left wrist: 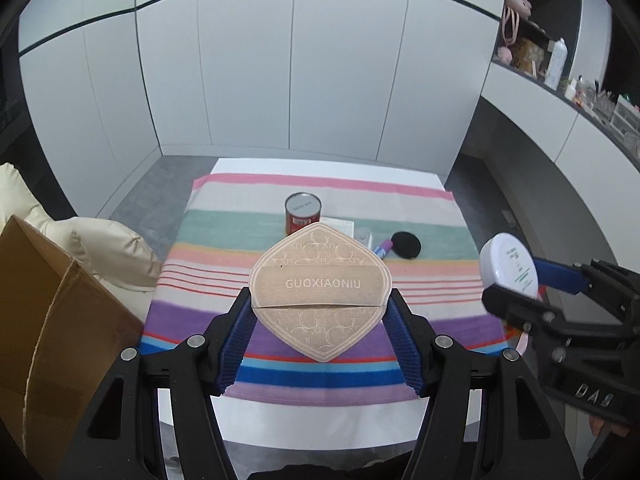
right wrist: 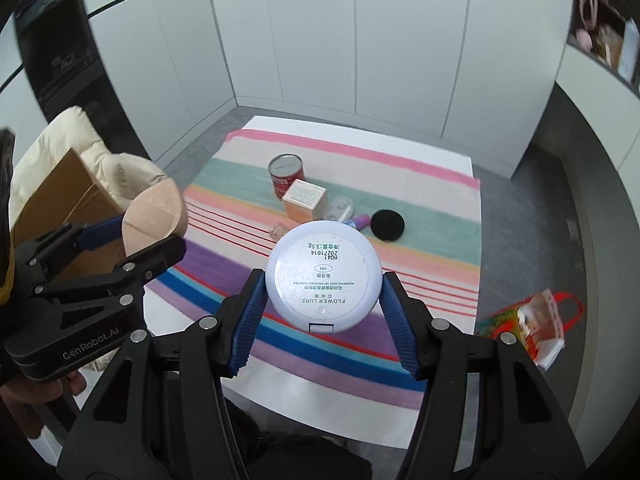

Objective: Organize objects
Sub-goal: 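Carry the puff with the left tool to the cardboard box while the right tool carries the compact, then open both tools to drop the puff and compact into the cardboard box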

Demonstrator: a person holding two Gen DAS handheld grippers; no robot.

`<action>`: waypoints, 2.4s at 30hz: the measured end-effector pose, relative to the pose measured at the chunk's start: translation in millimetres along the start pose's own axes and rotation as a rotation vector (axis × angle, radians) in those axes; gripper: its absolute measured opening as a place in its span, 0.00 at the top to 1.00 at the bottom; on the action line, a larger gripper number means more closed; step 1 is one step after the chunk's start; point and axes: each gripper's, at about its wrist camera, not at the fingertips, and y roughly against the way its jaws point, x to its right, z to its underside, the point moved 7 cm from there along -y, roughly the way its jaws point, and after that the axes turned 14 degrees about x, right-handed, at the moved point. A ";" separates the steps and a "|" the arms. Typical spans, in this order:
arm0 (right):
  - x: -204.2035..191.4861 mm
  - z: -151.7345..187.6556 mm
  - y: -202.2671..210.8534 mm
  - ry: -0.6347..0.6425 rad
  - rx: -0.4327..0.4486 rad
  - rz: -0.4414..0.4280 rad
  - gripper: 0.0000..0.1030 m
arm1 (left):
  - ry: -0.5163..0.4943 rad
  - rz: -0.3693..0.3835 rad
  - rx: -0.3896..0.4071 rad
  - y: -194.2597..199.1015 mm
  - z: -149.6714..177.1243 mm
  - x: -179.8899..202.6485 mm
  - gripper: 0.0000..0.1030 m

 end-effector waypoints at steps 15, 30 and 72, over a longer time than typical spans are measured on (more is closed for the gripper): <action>-38.5 -25.2 -16.9 0.050 0.023 -0.026 0.42 | 0.071 -0.066 0.047 15.0 -8.1 -63.2 0.36; -126.9 -42.4 -35.4 0.142 0.052 -0.124 0.42 | 0.129 -0.180 0.082 44.4 -3.5 -142.5 0.36; -333.5 -45.4 -44.8 0.337 0.074 -0.349 0.42 | 0.249 -0.446 0.100 135.4 49.1 -285.5 0.00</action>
